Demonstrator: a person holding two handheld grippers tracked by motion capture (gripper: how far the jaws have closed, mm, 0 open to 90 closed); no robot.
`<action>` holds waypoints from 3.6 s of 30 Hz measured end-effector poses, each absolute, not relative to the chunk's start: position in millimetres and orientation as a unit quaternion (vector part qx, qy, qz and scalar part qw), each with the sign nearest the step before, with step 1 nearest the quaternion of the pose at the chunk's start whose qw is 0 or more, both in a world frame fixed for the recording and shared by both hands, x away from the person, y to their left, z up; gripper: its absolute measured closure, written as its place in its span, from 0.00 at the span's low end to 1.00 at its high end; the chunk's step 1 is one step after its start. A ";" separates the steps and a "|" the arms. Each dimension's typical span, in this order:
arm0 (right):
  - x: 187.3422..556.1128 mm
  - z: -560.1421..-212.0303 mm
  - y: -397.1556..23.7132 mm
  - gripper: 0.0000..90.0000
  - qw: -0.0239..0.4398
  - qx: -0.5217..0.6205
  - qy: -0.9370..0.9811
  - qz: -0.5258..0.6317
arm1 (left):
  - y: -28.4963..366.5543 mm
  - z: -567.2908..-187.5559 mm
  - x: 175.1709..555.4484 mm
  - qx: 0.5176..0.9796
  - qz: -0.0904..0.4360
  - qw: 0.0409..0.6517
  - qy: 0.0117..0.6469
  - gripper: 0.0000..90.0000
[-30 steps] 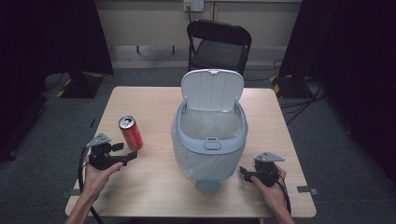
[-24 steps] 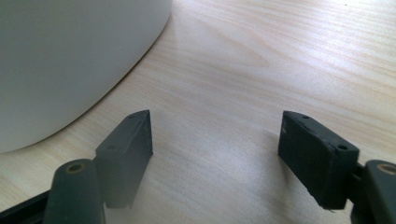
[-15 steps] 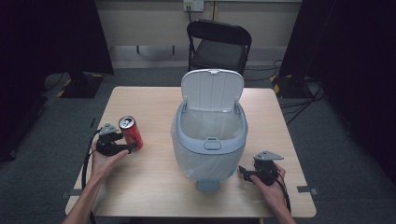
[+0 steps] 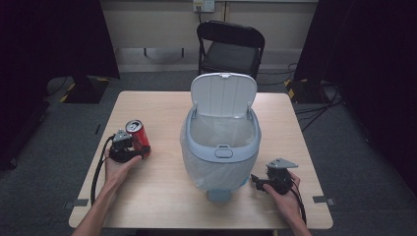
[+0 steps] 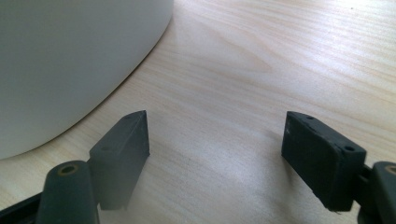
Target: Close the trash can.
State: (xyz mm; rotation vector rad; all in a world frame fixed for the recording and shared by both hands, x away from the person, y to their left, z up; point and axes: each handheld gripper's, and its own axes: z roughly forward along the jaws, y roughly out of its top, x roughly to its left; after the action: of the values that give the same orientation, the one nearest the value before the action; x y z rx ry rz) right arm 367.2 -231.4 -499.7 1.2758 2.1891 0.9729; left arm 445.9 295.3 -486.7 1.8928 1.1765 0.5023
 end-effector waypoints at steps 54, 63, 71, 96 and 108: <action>367.1 -499.7 -231.2 0.24 0.213 0.460 0.788 0.350 | 271.6 -385.4 368.1 0.732 0.170 0.543 0.376 0.38; 367.1 -499.7 -231.2 0.24 0.213 0.460 0.788 0.350 | 264.7 -347.4 363.9 0.732 0.189 0.562 0.337 0.38; 367.2 -499.7 -231.2 0.24 0.213 0.460 0.788 0.350 | 260.6 -317.5 351.0 0.707 0.199 0.601 0.315 0.38; 367.1 -499.7 -231.2 0.24 0.213 0.460 0.788 0.350 | 209.7 -255.9 346.9 0.701 0.193 0.646 0.233 0.38; 367.2 -499.7 -231.2 0.24 0.213 0.460 0.788 0.350 | 164.3 -240.3 359.3 0.708 0.148 0.671 0.164 0.38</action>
State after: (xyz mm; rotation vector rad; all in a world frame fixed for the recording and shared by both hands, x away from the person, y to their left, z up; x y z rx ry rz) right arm 367.2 -231.2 -499.7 1.2770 2.1873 0.9710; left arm 359.3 164.3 -240.3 1.5951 0.3700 0.3332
